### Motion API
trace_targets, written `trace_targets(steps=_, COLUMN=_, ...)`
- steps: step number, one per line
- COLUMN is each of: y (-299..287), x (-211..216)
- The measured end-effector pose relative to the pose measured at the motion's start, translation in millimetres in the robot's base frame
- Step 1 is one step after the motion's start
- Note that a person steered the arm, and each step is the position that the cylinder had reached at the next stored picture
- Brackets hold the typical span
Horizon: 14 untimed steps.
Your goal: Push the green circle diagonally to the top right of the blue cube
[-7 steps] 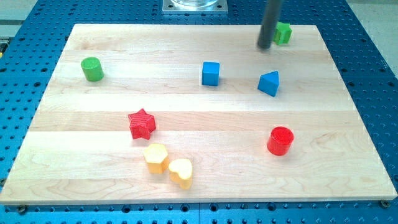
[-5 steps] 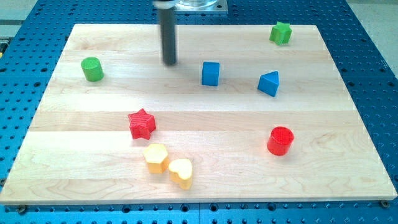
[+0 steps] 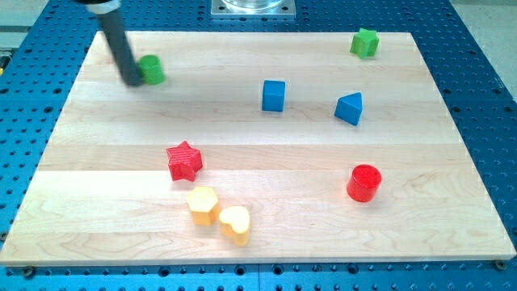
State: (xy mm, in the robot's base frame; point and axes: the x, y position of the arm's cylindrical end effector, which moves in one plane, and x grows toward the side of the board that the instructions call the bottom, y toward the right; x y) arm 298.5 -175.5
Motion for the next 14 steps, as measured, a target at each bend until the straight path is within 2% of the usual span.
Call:
trace_targets(steps=1, y=43, x=-11)
trace_targets(steps=2, y=-14, x=-3)
trace_targets(steps=4, y=-20, x=-3)
trace_targets(steps=5, y=-38, x=-26)
trace_targets(steps=6, y=36, x=-44)
trace_targets(steps=7, y=101, x=-42)
trace_targets(steps=8, y=37, x=-40)
trace_targets(steps=9, y=95, x=-24)
trace_targets(steps=10, y=80, x=-11)
trace_targets(steps=11, y=124, x=14)
trace_targets(steps=12, y=194, x=12)
trace_targets(steps=14, y=166, x=7)
